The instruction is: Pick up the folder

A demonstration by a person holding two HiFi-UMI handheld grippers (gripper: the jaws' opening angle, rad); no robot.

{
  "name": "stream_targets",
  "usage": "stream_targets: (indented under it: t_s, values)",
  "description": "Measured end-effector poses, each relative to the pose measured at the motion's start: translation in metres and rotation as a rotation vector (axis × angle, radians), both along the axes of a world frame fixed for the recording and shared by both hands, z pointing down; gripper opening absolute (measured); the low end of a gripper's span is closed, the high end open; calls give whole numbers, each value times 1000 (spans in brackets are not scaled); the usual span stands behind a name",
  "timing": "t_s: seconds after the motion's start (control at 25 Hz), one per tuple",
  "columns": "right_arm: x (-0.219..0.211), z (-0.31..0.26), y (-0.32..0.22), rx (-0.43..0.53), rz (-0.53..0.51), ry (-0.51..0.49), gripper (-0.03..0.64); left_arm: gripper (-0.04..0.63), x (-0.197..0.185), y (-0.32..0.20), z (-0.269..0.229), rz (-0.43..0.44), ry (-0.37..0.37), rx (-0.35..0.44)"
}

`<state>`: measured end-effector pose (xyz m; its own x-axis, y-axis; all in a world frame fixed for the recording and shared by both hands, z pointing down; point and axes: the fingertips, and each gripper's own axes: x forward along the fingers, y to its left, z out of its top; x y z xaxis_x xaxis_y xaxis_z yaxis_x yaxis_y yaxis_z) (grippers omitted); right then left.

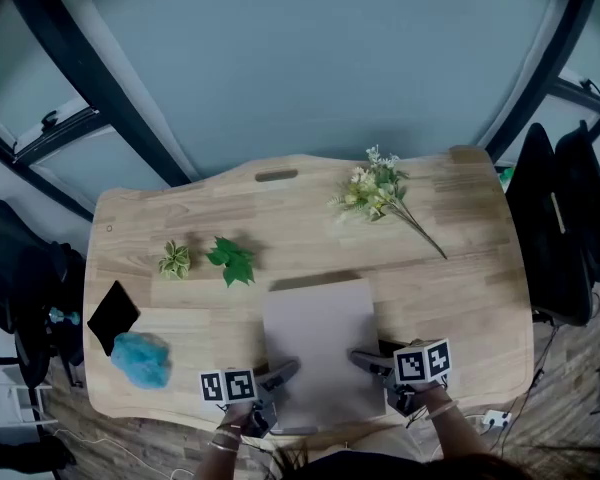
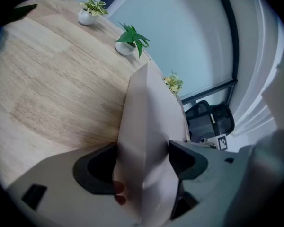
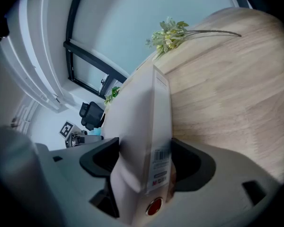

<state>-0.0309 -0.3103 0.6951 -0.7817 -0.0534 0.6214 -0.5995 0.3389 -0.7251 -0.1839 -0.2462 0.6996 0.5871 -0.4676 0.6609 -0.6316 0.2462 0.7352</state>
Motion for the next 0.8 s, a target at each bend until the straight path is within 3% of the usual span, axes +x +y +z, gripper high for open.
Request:
stream_targets:
  t_s: [0.36,0.8]
  values:
    - [2,-1,-1,40,19,24,322,322,-1,-2,-3,25,-37,-16]
    - [3,-24,-13,140,45,18,319,321,-3,-15,-26,0,-92,68]
